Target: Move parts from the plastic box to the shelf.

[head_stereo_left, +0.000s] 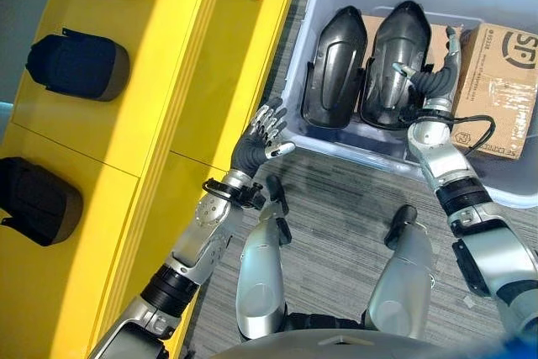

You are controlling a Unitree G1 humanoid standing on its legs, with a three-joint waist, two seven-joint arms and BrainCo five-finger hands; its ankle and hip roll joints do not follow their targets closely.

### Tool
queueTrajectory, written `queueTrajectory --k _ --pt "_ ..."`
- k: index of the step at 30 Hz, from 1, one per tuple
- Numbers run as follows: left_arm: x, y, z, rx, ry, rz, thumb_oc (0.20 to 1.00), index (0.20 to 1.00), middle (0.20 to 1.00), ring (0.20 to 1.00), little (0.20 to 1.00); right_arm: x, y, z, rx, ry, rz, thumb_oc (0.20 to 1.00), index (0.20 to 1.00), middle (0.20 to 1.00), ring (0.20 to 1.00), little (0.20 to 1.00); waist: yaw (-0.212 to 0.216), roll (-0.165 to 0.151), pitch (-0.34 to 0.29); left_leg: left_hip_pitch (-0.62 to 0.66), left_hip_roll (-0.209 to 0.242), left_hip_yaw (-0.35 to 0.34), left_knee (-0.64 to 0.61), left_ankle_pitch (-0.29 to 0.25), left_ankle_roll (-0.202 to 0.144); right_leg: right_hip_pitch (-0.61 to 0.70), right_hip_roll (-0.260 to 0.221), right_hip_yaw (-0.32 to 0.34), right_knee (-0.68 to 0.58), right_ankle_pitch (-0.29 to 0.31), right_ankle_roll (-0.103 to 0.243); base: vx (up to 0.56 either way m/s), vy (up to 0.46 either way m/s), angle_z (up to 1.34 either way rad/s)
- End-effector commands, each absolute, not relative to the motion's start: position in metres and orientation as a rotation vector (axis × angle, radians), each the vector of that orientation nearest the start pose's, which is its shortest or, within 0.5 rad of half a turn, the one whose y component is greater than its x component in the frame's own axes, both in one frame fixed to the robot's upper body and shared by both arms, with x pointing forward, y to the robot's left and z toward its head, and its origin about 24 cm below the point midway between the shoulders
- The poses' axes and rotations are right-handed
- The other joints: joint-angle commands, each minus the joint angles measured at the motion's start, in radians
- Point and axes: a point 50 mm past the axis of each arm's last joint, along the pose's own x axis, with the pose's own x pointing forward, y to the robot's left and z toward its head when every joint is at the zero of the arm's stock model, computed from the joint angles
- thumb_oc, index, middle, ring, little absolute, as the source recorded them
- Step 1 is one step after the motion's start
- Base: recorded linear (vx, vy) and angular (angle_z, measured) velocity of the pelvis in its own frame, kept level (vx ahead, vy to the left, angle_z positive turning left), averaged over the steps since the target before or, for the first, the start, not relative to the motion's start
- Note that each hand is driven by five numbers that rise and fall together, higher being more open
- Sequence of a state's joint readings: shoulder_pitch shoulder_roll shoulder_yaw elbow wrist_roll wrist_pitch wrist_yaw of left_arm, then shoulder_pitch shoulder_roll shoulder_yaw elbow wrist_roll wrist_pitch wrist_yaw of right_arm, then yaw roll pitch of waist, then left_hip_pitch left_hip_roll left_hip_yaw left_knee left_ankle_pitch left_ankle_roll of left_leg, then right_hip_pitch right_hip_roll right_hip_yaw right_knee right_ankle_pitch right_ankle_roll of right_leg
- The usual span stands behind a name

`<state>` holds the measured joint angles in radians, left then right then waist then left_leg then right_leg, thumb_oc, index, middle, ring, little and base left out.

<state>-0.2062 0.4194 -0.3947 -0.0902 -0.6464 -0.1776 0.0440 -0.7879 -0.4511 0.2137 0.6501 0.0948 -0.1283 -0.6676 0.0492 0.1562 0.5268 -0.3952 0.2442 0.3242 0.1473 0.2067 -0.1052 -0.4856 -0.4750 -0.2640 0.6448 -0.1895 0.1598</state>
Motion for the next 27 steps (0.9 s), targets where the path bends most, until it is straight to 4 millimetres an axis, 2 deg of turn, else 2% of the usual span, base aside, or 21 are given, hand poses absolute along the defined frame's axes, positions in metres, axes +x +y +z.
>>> queueTrajectory --k 1,3,6,9,11,16,20,27 --pt "0.27 0.115 0.13 -0.251 -0.324 -0.46 1.0 1.0 1.0 1.0 1.0 0.376 -0.223 0.213 -0.306 -0.523 -0.7 1.0 1.0 1.0 1.0 1.0 0.023 0.024 -0.007 -0.001 0.027 -0.018 0.134 -0.191 -0.009 -0.024 0.048 -0.034 0.026 -0.004 -0.051 0.01 0.024 0.07" --pt "0.269 0.114 0.128 -0.253 -0.313 -0.459 1.0 1.0 1.0 1.0 1.0 0.375 -0.233 0.217 -0.304 -0.528 -0.788 1.0 1.0 1.0 1.0 1.0 0.024 0.032 -0.007 -0.005 0.024 -0.018 0.14 -0.195 -0.009 -0.03 0.047 -0.033 0.035 -0.009 -0.052 0.02 0.039 0.01" --pt "0.268 0.113 0.126 -0.258 -0.309 -0.464 1.0 1.0 1.0 1.0 1.0 0.375 -0.243 0.217 -0.296 -0.503 -0.827 1.0 1.0 1.0 1.0 1.0 0.021 0.045 -0.007 -0.013 0.02 -0.016 0.143 -0.198 -0.007 -0.041 0.047 -0.027 0.041 -0.013 -0.052 0.01 0.051 0.0" --pt "0.267 0.112 0.125 -0.292 -0.307 -0.472 1.0 1.0 1.0 1.0 1.0 0.375 -0.252 0.211 -0.354 -0.447 -0.893 1.0 1.0 1.0 1.0 1.0 0.019 0.058 -0.007 -0.02 0.019 -0.009 0.144 -0.2 -0.006 -0.053 0.045 -0.021 0.047 -0.018 -0.054 0.01 0.042 0.0" --pt "0.268 0.111 0.123 -0.349 -0.296 -0.482 1.0 1.0 1.0 1.0 1.0 0.377 -0.254 0.205 -0.368 -0.393 -0.9 1.0 1.0 1.0 1.0 1.0 0.018 0.063 -0.007 -0.022 0.018 -0.003 0.139 -0.198 -0.006 -0.059 0.047 -0.019 0.043 -0.016 -0.055 0.0 0.0 0.0" --pt "0.269 0.113 0.122 -0.35 -0.294 -0.489 1.0 1.0 1.0 1.0 1.0 0.381 -0.258 0.192 -0.421 -0.305 -0.858 1.0 1.0 1.0 1.0 1.0 0.022 0.065 -0.007 -0.035 0.021 -0.002 0.14 -0.196 -0.007 -0.074 0.044 -0.019 0.05 -0.017 -0.057 0.0 0.0 0.0" --pt "0.27 0.115 0.12 -0.339 -0.295 -0.501 1.0 1.0 1.0 1.0 1.0 0.384 -0.255 0.182 -0.636 -0.265 -0.792 1.0 1.0 1.0 1.0 1.0 0.03 0.062 -0.007 -0.051 0.026 -0.004 0.145 -0.194 -0.007 -0.087 0.044 -0.021 0.052 -0.013 -0.057 -0.01 -0.009 0.0" --pt "0.273 0.119 0.119 -0.306 -0.296 -0.519 1.0 1.0 1.0 1.0 1.0 0.384 -0.25 0.175 -0.867 -0.282 -0.788 1.0 1.0 1.0 1.0 1.0 0.038 0.049 -0.007 -0.071 0.031 -0.01 0.147 -0.189 -0.007 -0.092 0.048 -0.03 0.034 0.003 -0.051 -0.02 -0.042 0.02"
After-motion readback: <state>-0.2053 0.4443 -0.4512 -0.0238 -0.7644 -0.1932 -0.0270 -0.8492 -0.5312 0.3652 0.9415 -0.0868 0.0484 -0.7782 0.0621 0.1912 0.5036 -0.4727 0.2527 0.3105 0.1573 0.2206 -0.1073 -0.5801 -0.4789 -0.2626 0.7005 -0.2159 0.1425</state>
